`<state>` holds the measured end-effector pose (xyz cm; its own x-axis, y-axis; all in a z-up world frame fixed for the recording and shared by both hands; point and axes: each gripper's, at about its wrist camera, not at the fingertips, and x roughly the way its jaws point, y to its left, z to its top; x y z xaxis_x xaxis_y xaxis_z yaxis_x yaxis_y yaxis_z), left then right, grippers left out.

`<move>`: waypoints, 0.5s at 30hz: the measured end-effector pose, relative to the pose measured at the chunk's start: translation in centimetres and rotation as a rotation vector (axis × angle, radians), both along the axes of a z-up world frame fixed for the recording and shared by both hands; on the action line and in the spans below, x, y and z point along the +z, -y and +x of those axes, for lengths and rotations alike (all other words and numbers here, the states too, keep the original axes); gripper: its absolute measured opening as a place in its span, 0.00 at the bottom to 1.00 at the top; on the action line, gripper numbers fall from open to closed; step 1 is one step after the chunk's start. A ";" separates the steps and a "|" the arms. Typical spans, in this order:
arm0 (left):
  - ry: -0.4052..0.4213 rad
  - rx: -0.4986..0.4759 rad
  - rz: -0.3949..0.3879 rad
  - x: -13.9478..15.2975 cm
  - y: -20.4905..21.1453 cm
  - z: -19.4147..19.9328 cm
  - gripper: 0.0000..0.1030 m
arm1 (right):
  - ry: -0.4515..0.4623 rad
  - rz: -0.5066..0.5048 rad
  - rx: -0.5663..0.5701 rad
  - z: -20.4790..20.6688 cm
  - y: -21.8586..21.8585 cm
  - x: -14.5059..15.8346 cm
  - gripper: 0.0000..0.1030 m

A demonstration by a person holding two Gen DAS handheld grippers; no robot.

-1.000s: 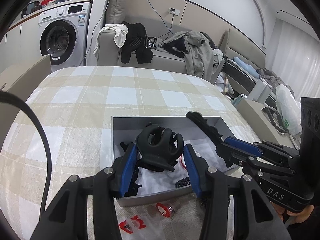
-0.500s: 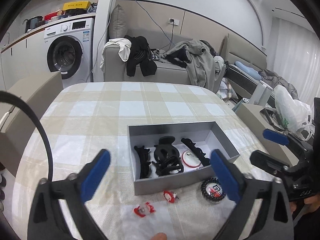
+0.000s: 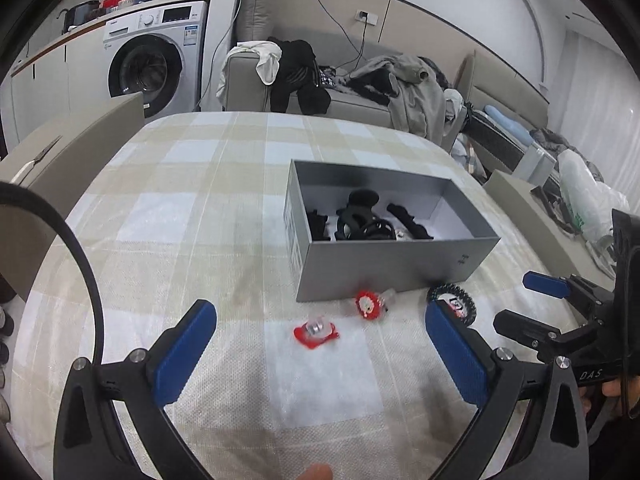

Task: Organize jewelry
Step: 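Withdraw both tools and move the right tool toward the beaded bracelet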

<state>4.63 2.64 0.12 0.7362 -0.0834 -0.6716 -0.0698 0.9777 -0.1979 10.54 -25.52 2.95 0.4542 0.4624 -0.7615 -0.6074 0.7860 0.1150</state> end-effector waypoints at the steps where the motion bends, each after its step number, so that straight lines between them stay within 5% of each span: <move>1: -0.004 0.003 0.004 -0.1 0.0 0.0 0.99 | -0.014 0.006 0.007 0.1 -0.2 -0.2 0.97; 15: -0.057 0.040 0.007 -1.2 -0.6 -0.1 0.99 | -0.078 -0.026 0.060 0.7 -2.4 -2.1 0.81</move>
<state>4.54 3.21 -1.10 0.6995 -0.0494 -0.7130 -0.1202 0.9753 -0.1855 11.20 -23.11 0.90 0.3651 0.4665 -0.8057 -0.6432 0.7521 0.1440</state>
